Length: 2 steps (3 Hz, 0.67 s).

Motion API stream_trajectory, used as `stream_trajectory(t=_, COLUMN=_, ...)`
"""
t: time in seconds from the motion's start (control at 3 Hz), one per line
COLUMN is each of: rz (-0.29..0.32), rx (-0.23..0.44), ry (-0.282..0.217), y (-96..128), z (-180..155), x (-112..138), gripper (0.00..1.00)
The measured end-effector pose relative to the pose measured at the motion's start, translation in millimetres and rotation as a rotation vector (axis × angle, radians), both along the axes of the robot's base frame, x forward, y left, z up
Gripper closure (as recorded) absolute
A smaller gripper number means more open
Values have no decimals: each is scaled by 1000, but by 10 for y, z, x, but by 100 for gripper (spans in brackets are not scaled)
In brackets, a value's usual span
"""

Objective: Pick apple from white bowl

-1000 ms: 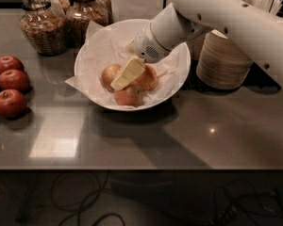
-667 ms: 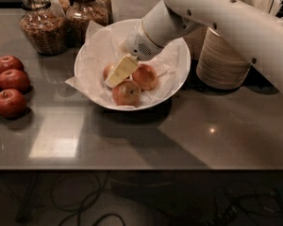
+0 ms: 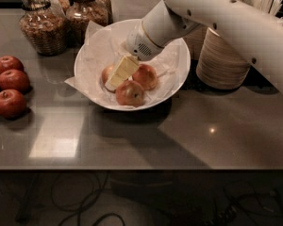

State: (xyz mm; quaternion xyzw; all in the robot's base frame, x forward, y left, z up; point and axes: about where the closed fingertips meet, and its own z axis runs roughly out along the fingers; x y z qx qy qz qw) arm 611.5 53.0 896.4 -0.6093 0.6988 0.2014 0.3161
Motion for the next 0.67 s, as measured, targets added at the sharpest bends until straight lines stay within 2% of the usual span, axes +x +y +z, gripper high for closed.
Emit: stream_trajectory(t=0.67, rz=-12, rx=-9, ry=11, y=-5, z=-106, x=27, gripper=20)
